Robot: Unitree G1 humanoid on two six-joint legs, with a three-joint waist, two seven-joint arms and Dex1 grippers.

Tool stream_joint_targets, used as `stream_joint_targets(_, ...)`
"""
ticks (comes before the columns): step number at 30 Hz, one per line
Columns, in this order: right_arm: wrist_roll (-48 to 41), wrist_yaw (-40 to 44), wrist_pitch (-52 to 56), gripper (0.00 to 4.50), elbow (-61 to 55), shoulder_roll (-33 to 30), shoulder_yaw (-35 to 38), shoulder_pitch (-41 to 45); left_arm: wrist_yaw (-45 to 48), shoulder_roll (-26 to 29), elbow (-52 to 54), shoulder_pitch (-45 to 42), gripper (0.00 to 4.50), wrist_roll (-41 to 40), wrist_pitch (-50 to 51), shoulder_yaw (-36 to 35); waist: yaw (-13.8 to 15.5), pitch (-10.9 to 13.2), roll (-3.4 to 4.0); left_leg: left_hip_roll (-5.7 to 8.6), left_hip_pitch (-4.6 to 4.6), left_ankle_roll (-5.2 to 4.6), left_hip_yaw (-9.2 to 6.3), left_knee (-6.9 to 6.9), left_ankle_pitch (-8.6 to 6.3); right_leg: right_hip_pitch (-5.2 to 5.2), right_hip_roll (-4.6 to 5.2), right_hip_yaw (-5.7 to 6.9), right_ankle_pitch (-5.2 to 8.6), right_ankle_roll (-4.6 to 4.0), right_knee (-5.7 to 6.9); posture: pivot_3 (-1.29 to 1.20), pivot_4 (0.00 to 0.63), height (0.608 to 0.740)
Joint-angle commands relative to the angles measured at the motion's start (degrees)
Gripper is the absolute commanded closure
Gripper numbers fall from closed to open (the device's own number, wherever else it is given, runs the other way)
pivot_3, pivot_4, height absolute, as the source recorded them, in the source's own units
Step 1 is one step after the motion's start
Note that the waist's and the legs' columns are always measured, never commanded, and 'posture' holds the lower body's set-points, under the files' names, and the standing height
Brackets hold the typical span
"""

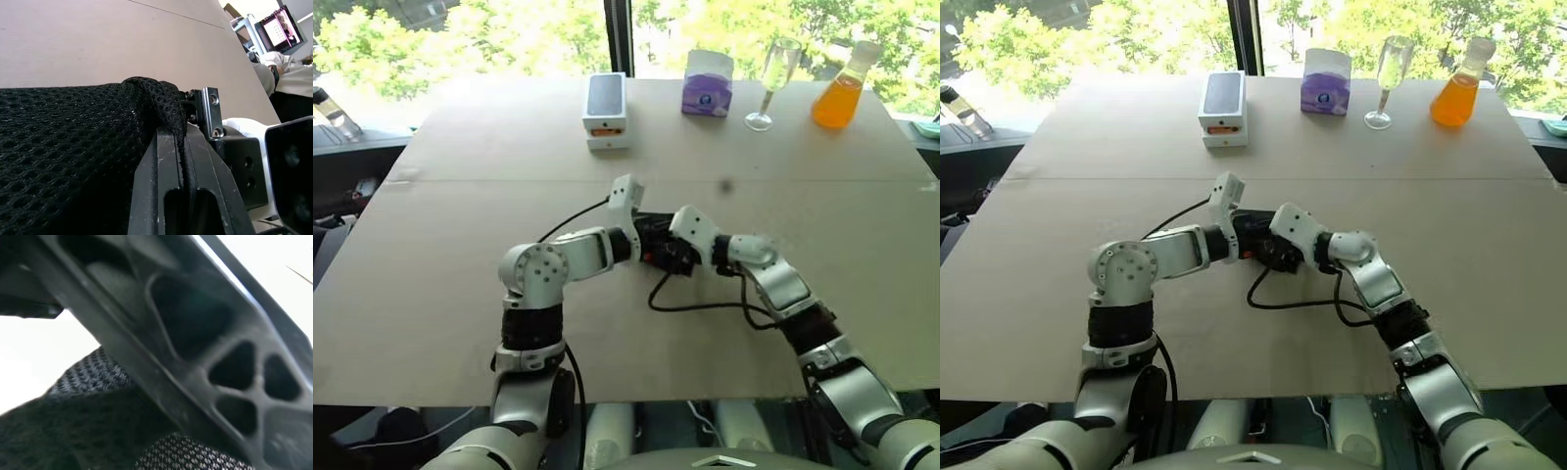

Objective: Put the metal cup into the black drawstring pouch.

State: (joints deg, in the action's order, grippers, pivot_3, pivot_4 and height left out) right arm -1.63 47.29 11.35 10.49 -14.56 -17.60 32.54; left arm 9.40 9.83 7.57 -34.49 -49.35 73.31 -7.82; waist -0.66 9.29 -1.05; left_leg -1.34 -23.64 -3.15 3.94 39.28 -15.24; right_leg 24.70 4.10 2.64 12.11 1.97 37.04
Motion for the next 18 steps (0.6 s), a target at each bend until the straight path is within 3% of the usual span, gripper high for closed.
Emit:
stream_joint_targets(1, -6.6, 0.0, 13.8, 0.52, -11.7, -3.4, 6.8, -1.1, 0.3, 2.1, -3.3, -1.0, 4.5, 3.3, -3.8, -1.9, 0.0, 0.0, 0.0, -0.01, 0.01, 0.01, 0.0, -0.01, 0.01, 0.0, -0.01, 0.01, 0.0, -0.01, 0.02, 0.0, 0.15, 0.737)
stream_joint_targets(4, -8.5, -0.1, 16.2, 0.52, -15.5, -5.1, 7.3, -1.6, 1.1, 2.6, -6.1, -2.9, 4.5, 4.3, -5.2, -1.1, 0.1, 0.0, 0.0, 0.02, 0.01, 0.0, 0.01, 0.03, 0.0, -0.01, 0.0, 0.11, 0.0, 0.0, 0.03, 0.0, 0.15, 0.737)
stream_joint_targets(6, -3.8, -3.1, 12.0, 0.52, -13.1, -5.7, 4.7, -0.9, 2.6, 3.0, -6.9, -4.3, 4.5, 5.1, -6.0, 0.9, 0.1, 0.0, 0.0, 0.05, 0.01, -0.02, 0.03, 0.04, -0.01, -0.02, 0.01, 0.12, 0.0, 0.0, 0.01, 0.0, 0.15, 0.737)
stream_joint_targets(14, 1.3, -7.8, 4.9, 0.52, -7.3, -2.1, 0.3, -0.7, 7.0, 5.9, -6.3, -7.1, 4.5, 9.4, -9.5, 7.7, 0.0, 0.0, 0.0, 0.04, -0.01, -0.02, 0.06, 0.01, 0.0, 0.02, -0.05, 0.11, 0.0, 0.01, -0.01, 0.0, 0.15, 0.737)
stream_joint_targets(18, 0.7, -9.2, 4.7, 1.91, -6.8, -1.5, 2.3, -0.8, 8.6, 7.3, -5.4, -6.0, 4.5, 11.3, -10.6, 9.8, 0.1, 0.0, 0.0, 0.03, -0.02, -0.02, 0.07, 0.01, -0.01, 0.02, -0.04, 0.1, 0.0, 0.01, -0.01, 0.0, 0.15, 0.737)
